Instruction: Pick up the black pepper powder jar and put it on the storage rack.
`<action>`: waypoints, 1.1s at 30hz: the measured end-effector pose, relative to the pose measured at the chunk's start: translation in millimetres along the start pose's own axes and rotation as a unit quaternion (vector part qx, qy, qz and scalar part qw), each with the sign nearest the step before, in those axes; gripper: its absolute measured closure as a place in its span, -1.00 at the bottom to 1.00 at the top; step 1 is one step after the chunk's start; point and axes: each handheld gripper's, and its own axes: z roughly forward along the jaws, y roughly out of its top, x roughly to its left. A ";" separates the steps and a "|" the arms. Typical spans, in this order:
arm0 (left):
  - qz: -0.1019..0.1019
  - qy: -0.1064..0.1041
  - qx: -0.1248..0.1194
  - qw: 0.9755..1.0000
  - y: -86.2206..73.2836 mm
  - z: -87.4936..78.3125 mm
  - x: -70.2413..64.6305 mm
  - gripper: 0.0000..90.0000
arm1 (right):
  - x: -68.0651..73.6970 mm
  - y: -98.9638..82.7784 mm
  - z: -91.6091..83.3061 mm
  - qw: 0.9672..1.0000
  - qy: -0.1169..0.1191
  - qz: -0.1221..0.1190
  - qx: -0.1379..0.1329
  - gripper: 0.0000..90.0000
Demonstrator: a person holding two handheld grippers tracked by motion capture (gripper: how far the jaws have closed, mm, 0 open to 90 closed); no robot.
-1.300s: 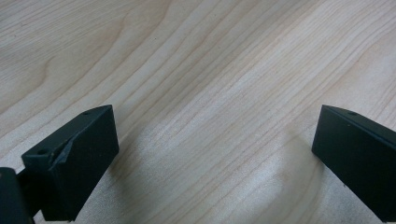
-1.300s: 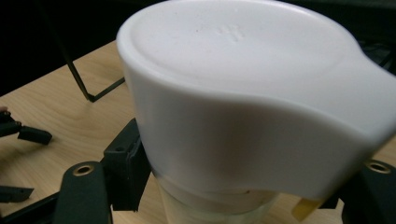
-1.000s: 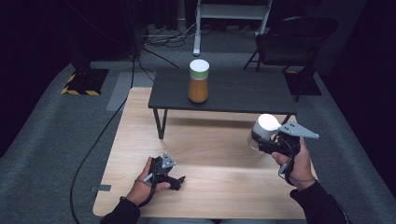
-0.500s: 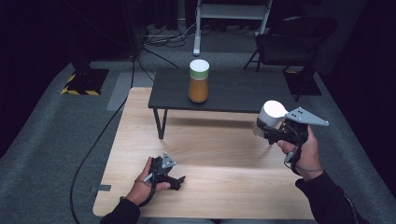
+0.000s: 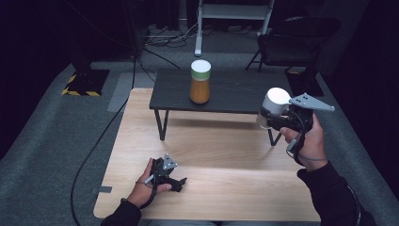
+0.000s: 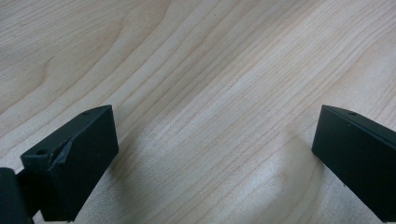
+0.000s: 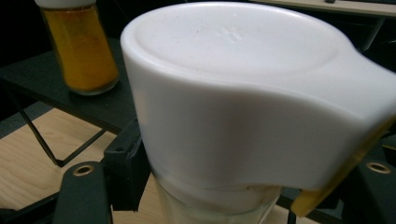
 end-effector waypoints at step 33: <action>0.000 0.000 0.000 1.000 -0.1 0.0 0.1 -0.99 | -5.9 36.3 54.4 0.999 -0.048 -0.003 -0.017 -0.32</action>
